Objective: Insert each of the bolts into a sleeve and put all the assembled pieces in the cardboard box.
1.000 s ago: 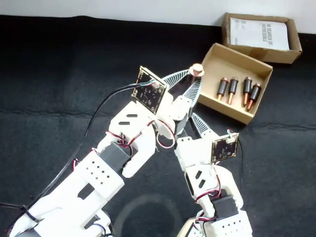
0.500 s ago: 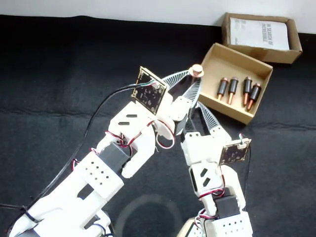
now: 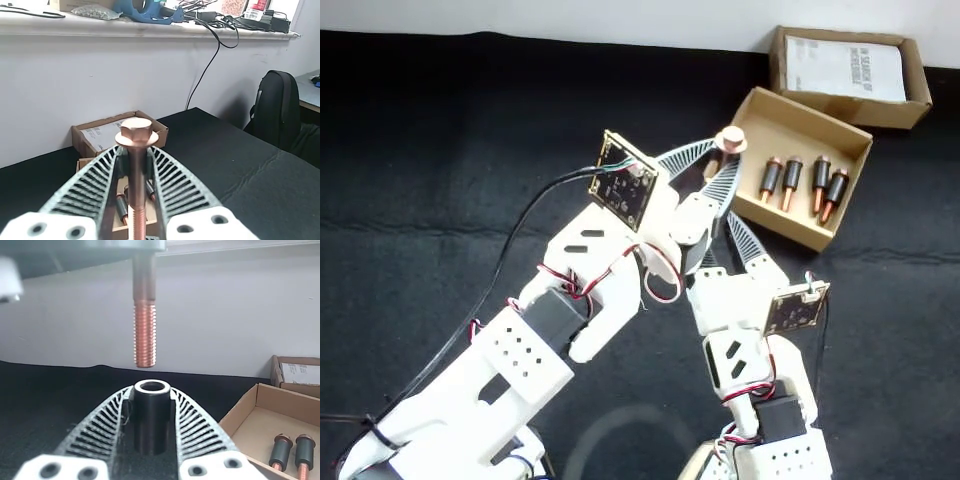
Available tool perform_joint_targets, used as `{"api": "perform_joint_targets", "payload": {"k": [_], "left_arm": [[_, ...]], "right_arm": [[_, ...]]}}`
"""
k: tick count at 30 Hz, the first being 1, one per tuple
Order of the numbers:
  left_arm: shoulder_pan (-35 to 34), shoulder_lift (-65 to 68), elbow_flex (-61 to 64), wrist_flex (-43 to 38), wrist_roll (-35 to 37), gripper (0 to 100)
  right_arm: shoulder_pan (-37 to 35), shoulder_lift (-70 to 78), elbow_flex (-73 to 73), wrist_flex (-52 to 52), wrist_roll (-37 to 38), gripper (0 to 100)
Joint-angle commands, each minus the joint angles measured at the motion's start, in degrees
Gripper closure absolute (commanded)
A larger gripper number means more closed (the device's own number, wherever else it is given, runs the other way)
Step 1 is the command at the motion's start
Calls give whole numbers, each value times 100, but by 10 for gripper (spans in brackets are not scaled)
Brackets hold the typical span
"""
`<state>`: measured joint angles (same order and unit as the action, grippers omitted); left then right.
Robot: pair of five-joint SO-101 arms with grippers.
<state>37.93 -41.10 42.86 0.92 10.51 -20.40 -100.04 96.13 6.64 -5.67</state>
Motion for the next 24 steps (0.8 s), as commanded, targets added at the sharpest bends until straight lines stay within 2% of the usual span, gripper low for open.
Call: {"api": "perform_joint_targets", "payload": {"k": [1,18,24], "left_arm": [[40,13,-13,9,53,991],[31,479,101,-35,35,991],[4,444,400,0,-264,991]], "right_arm": [[48,-22,699,-136,-53,991],[-75,-75,699,189,-53,991],[-75,-75,690,189,-44,991]]}}
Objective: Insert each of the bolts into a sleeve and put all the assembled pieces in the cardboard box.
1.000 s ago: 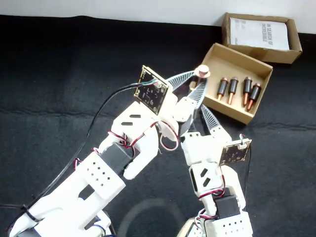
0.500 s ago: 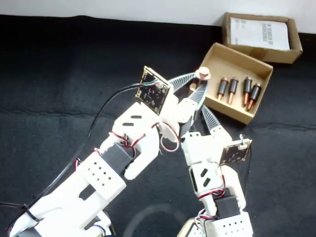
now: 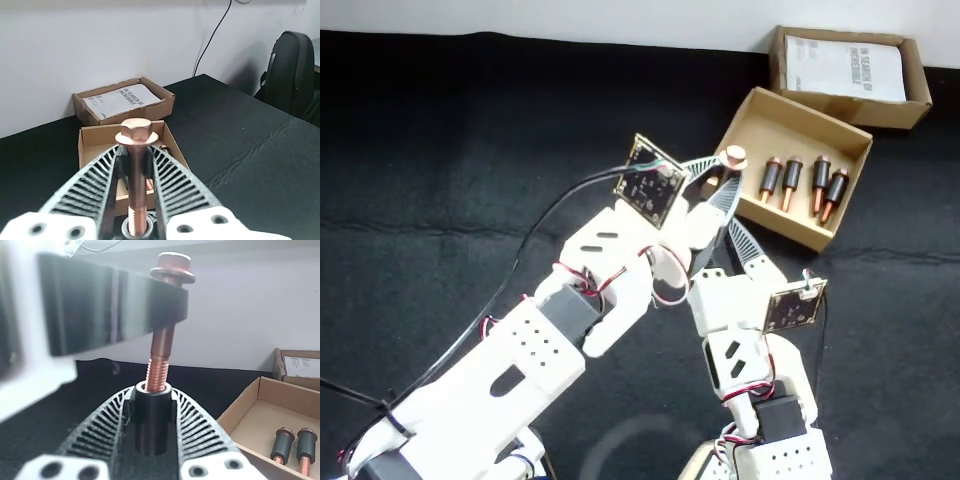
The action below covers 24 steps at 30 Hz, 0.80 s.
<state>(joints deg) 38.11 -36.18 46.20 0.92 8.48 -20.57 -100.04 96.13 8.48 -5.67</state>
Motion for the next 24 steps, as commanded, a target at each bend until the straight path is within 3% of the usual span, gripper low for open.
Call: {"api": "perform_joint_targets", "payload": {"k": [1,7,11,18,24], "left_arm": [[-4,-48,145,0,-62,991],[-22,-505,655,79,-79,987],[4,-936,752,1152,-457,983],[-4,-1358,743,2708,-431,736],[-4,-1903,716,3473,-308,705]], "right_arm": [[-57,-75,690,4,-44,991],[-4,-75,664,13,-35,991],[66,-75,620,13,0,991],[66,-75,620,13,440,991],[75,-75,620,13,440,991]]}}
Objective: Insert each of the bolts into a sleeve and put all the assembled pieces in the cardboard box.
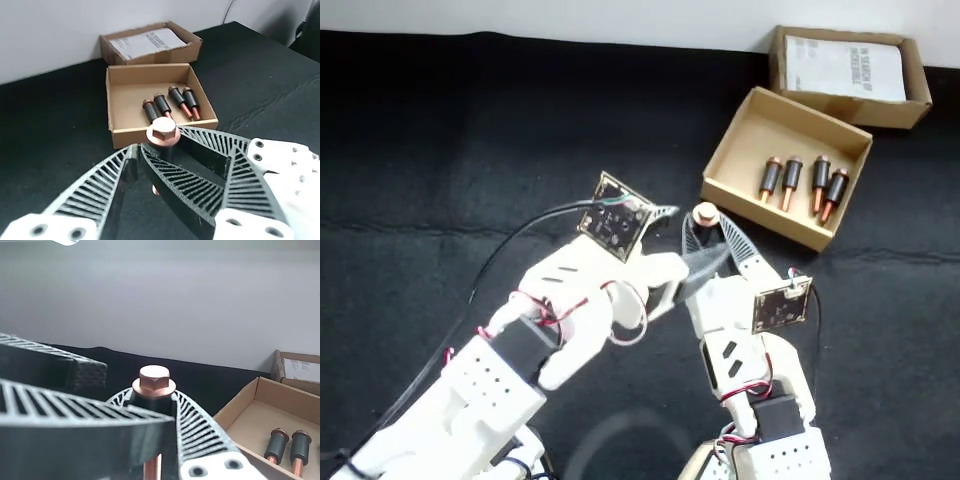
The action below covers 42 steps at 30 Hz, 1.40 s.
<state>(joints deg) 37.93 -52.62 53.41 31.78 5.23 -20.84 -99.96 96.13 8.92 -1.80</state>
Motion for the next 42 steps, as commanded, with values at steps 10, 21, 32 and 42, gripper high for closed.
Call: {"api": "perform_joint_targets", "payload": {"k": [10,21,32,42], "left_arm": [[-48,-2114,40,826,9,799],[-901,-3477,725,809,9,991],[-2985,-5200,2809,791,18,990],[-4092,-5121,4303,-149,44,990]], "right_arm": [[479,-31,681,-4,35,991],[1411,-22,-242,1007,26,991],[1420,-22,-1763,2527,18,991],[1991,875,-3257,3371,26,991]]}}
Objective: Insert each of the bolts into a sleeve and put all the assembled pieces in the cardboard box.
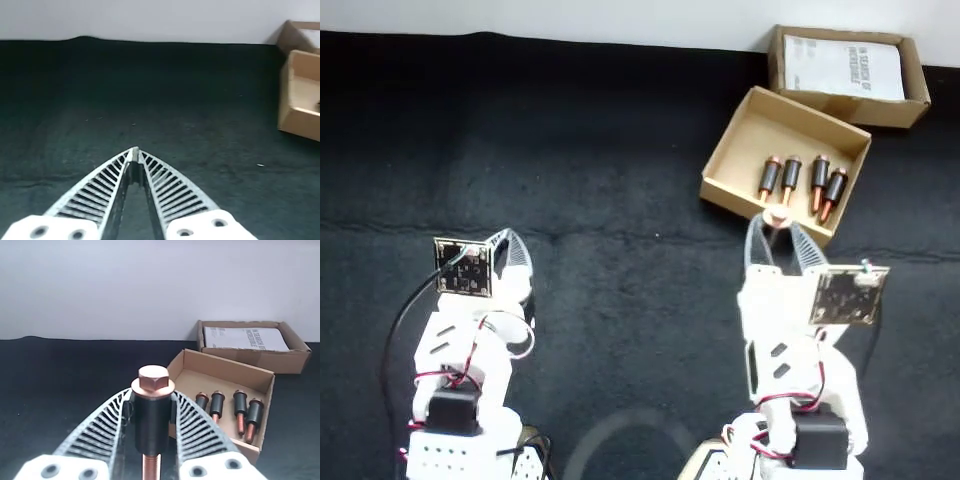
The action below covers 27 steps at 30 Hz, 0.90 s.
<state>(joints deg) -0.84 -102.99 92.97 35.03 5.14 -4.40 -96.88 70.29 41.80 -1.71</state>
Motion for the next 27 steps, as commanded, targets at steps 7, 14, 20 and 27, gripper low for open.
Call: {"api": "perform_joint_targets", "payload": {"k": [7,14,20,27], "left_arm": [[-224,-31,418,-607,53,990],[-224,-31,418,396,53,990],[-224,-31,418,1020,53,990],[-224,-22,418,1029,53,990]], "right_arm": [[919,3134,-2255,66,9,991],[1429,5771,-3934,-690,9,991],[1543,7741,-5323,-1174,9,991],[1552,10281,-7055,-1174,9,991]]}}
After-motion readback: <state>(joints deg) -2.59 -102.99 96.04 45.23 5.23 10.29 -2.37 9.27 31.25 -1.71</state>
